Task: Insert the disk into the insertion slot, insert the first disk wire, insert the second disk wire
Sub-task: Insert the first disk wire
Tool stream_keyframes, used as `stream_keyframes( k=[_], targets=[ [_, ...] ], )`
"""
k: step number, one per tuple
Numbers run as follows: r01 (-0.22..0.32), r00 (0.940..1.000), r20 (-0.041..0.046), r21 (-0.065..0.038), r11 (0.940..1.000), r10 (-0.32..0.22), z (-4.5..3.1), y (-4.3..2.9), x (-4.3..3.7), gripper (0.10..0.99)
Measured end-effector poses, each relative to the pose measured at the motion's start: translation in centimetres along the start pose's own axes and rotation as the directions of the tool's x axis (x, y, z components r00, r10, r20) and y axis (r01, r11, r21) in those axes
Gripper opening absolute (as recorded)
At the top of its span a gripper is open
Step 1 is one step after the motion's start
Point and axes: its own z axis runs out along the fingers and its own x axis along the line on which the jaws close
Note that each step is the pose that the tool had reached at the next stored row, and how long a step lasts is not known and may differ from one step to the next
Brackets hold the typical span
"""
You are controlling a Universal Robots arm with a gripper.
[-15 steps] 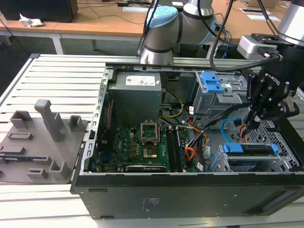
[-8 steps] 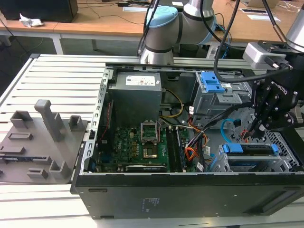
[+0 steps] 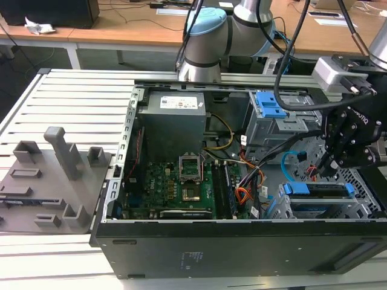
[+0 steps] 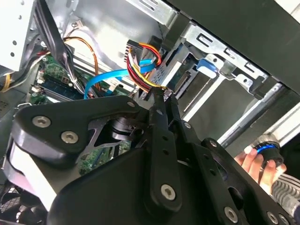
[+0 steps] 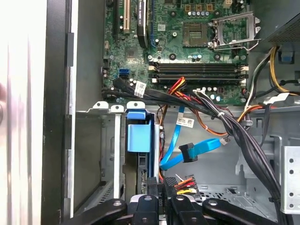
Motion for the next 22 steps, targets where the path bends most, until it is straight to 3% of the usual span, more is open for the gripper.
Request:
stream_keyframes(
  k=[2,3,7,12,17,22],
  targets=[
    [0.001,0.9995,0.0309,0.0,1.0,-0.001,0.03,-0.01,0.46,0.169],
    [0.002,0.9992,0.0397,-0.001,1.0,-0.002,0.05,-0.02,0.79,0.169],
    [0.002,0.9986,0.0532,-0.001,1.0,-0.002,0.13,-0.04,2.02,0.169],
    [0.003,0.9977,0.0684,-0.001,1.0,-0.003,0.38,-0.28,2.55,0.169],
    [0.003,0.9977,0.0683,-0.002,1.0,-0.003,0.95,-0.67,2.56,0.169],
    [0.003,0.9976,0.0685,-0.002,1.0,-0.003,0.99,-0.71,2.88,0.169]
  ],
)
